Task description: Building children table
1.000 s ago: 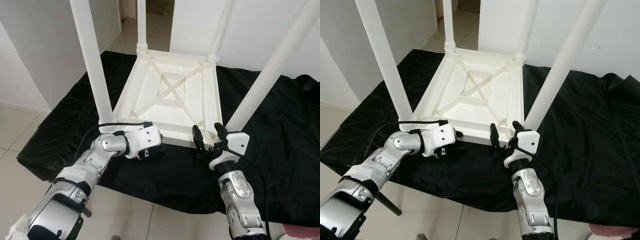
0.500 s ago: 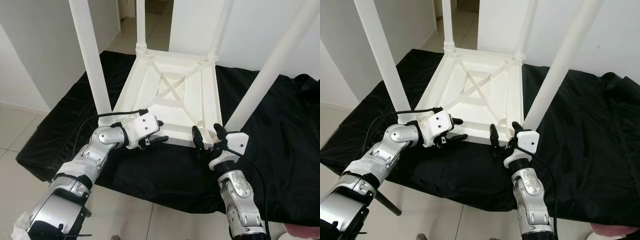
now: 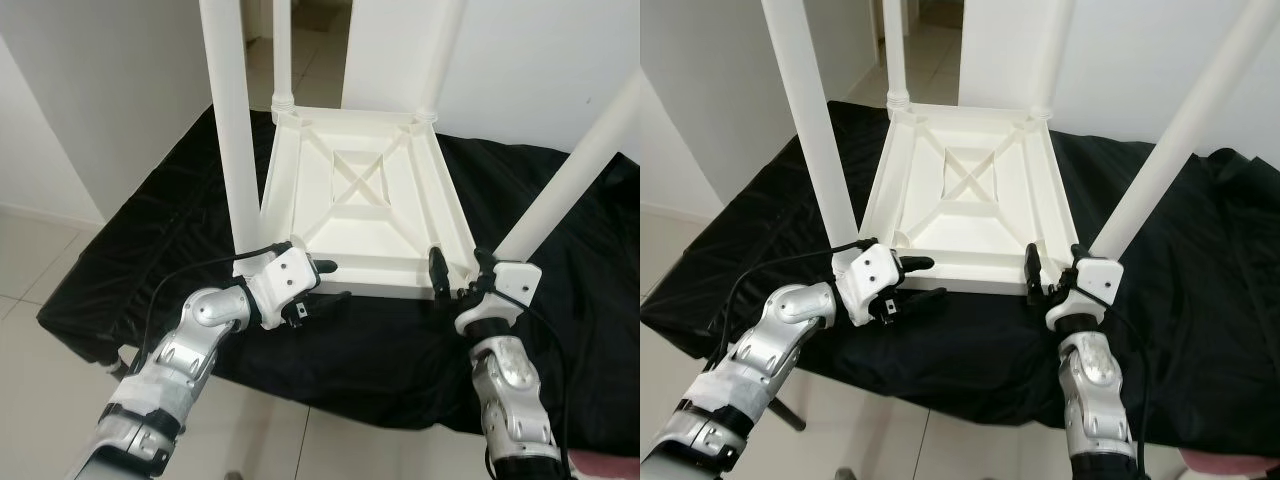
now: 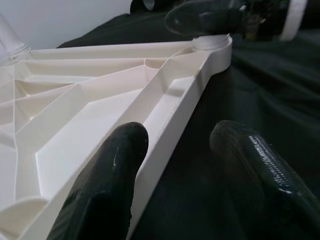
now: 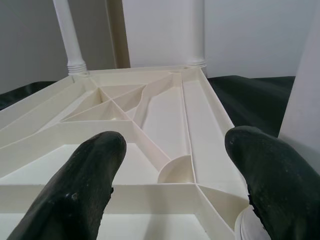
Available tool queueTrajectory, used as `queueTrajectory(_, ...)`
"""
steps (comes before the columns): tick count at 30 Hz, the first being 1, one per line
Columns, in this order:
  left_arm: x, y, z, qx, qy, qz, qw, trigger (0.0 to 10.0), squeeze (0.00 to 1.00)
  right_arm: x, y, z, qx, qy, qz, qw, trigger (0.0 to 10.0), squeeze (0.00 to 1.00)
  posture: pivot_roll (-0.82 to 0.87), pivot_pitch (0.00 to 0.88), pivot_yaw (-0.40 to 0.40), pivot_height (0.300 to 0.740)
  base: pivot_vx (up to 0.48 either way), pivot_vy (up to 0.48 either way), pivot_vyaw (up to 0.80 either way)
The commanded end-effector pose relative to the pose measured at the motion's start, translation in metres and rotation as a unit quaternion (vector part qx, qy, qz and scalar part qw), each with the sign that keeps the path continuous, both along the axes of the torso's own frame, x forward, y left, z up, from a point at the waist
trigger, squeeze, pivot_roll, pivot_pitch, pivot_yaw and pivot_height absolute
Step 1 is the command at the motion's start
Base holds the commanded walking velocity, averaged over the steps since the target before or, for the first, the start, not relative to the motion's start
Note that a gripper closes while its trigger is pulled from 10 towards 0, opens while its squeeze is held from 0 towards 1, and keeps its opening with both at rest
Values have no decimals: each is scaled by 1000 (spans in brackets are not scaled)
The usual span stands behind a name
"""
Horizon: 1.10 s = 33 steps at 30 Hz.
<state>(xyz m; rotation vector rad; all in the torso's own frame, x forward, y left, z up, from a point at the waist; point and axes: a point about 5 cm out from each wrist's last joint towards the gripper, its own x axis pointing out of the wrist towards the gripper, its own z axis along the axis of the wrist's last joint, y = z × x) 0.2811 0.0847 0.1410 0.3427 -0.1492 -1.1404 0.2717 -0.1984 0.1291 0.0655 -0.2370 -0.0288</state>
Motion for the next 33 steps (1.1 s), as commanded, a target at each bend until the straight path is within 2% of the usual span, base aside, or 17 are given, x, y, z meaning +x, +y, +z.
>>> queueTrajectory(1,-3,10,8,-16,-1,38,999,10000,0,0,-10,-4,3,9,-23,1000,10000,0,-80,29,-15,740,0,0,0)
queueTrajectory(4,-7,17,9,-12,1,49,999,10000,0,1,-11,-4,3,8,-22,1000,10000,0,-70,34,-20,740,0,0,0)
queueTrajectory(5,-8,21,9,-8,-1,53,999,10000,0,2,-11,-4,4,8,-22,1000,10000,0,-70,34,-20,740,0,0,0)
queueTrajectory(6,-12,31,10,-2,7,65,998,10000,0,4,-9,-3,3,7,-17,1000,10000,0,-50,39,-26,740,0,0,0)
queueTrajectory(7,-12,31,10,-2,7,65,998,10000,0,4,-9,-3,3,7,-17,1000,10000,0,-50,39,-26,740,0,0,0)
queueTrajectory(9,-22,53,10,-2,39,78,996,10000,0,8,-6,-3,0,7,-10,1000,10000,0,-41,40,-28,740,0,0,0)
queueTrajectory(10,-22,53,10,-2,39,78,996,10000,0,8,-6,-3,0,7,-10,1000,10000,0,-41,40,-28,740,0,0,0)
queueTrajectory(12,-33,75,8,-9,88,88,992,10000,0,12,-4,-4,0,9,-6,1000,10000,0,-32,41,-30,740,0,0,0)
queueTrajectory(13,-33,75,8,-9,88,88,992,10000,0,12,-4,-4,0,9,-6,1000,10000,0,-32,41,-30,740,0,0,0)
queueTrajectory(16,-38,119,8,-14,120,158,980,10000,0,15,3,-5,5,11,10,1000,10000,0,-25,41,-31,740,0,0,0)
queueTrajectory(17,-38,119,8,-14,120,158,980,10000,0,15,3,-5,5,11,10,1000,10000,0,-25,41,-31,740,0,0,0)
queueTrajectory(20,-38,145,11,0,120,209,971,10000,0,15,5,-8,6,14,15,1000,10000,0,-19,39,-32,740,0,0,0)
queueTrajectory(22,-38,149,12,6,117,215,970,10000,0,15,5,-9,5,15,15,1000,10000,0,-19,39,-32,740,0,0,0)
queueTrajectory(24,-34,166,17,10,109,245,963,10000,0,11,7,-15,7,24,20,999,10000,0,-14,40,-35,740,0,0,0)
queueTrajectory(27,-15,189,28,16,76,294,953,10000,0,0,14,-24,-2,35,34,999,10000,0,-16,39,-36,740,0,0,0)
queueTrajectory(29,-9,193,32,13,69,304,950,10000,0,-3,15,-26,0,38,35,999,10000,0,-16,39,-36,740,0,0,0)
queueTrajectory(33,17,206,50,0,30,333,943,10000,0,-17,21,-34,-4,51,36,998,10000,0,-32,39,-31,740,0,0,0)
